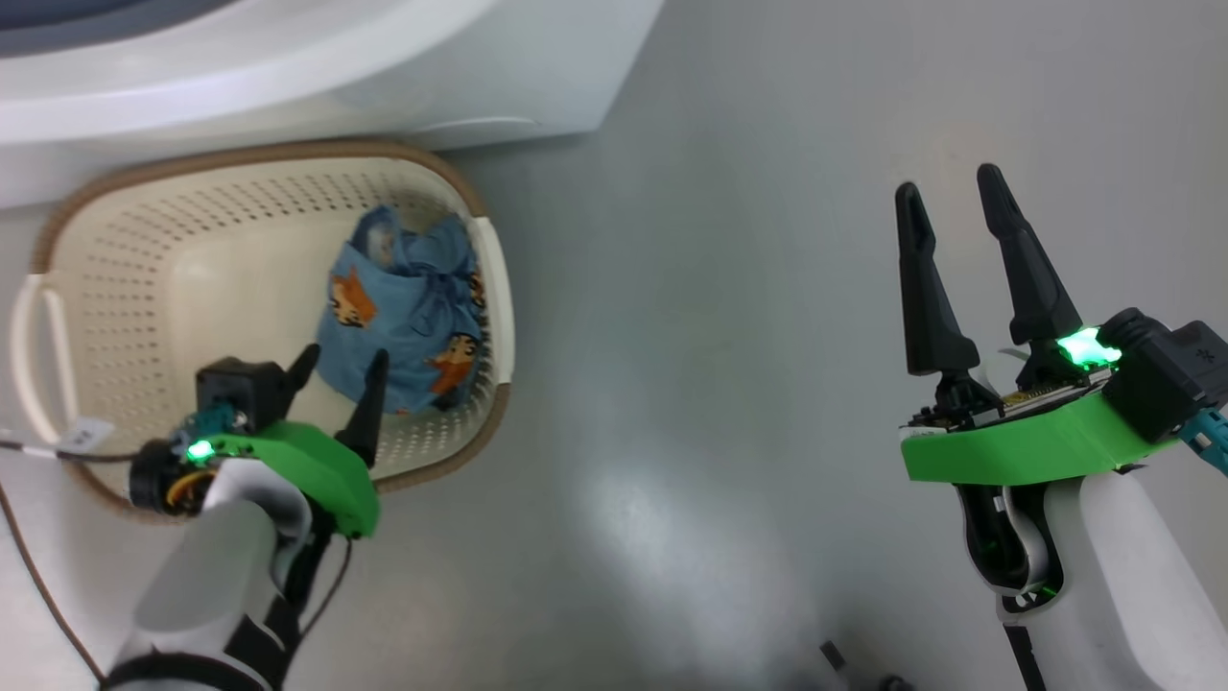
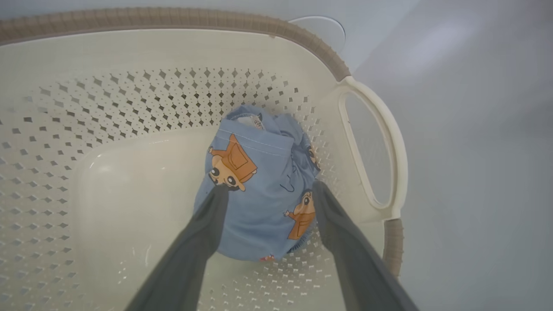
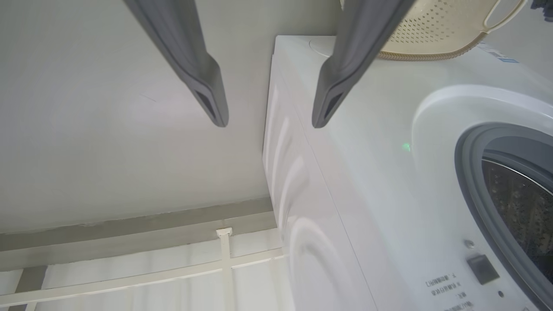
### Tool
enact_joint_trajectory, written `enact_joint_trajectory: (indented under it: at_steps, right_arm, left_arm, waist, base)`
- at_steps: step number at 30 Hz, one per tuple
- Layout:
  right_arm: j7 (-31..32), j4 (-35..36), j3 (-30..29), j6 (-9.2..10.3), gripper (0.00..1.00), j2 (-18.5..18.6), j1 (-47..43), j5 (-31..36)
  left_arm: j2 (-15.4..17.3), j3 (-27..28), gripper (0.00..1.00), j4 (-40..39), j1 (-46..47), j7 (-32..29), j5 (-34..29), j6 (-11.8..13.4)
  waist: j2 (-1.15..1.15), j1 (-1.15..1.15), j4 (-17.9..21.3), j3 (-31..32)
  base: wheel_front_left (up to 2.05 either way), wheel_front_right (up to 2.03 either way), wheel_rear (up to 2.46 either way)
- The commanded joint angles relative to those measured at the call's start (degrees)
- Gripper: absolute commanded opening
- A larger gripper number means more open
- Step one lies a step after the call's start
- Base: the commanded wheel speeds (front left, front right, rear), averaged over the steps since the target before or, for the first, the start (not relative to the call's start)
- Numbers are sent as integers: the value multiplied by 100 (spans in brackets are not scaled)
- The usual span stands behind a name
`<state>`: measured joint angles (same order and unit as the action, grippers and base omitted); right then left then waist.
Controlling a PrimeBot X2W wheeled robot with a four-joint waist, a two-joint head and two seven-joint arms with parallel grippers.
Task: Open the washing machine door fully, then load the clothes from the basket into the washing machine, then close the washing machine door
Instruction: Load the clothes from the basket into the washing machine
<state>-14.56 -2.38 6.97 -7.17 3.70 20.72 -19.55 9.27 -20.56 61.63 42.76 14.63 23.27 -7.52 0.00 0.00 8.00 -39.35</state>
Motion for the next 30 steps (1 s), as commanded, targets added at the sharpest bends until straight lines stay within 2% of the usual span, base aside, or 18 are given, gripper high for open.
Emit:
enact_joint_trajectory:
  at_steps: [1,11,20,30]
  right_arm:
    - [-44,153,112,-32,100,-22,-35,8]
    - [-44,326,202,-32,100,-74,81,-20]
    - [-44,444,342,-32,100,-80,205,-149]
    - [-44,581,469,-32,100,-81,170,-210]
  left_arm:
    - [220,40,100,24,24,37,72,3]
    - [824,-952,100,311,821,-213,942,3]
    - [1086,-1620,100,433,1284,-471,1418,3]
    - [1234,-1961,100,744,1529,-622,1779,3]
  waist:
    - [0,0,238,-239]
    - [0,0,610,-845]
    - [0,0,787,-1142]
    - [0,0,951,-1226]
  base:
    - [0,0,0]
    - [0,0,0]
    - [0,0,0]
    - [0,0,0]
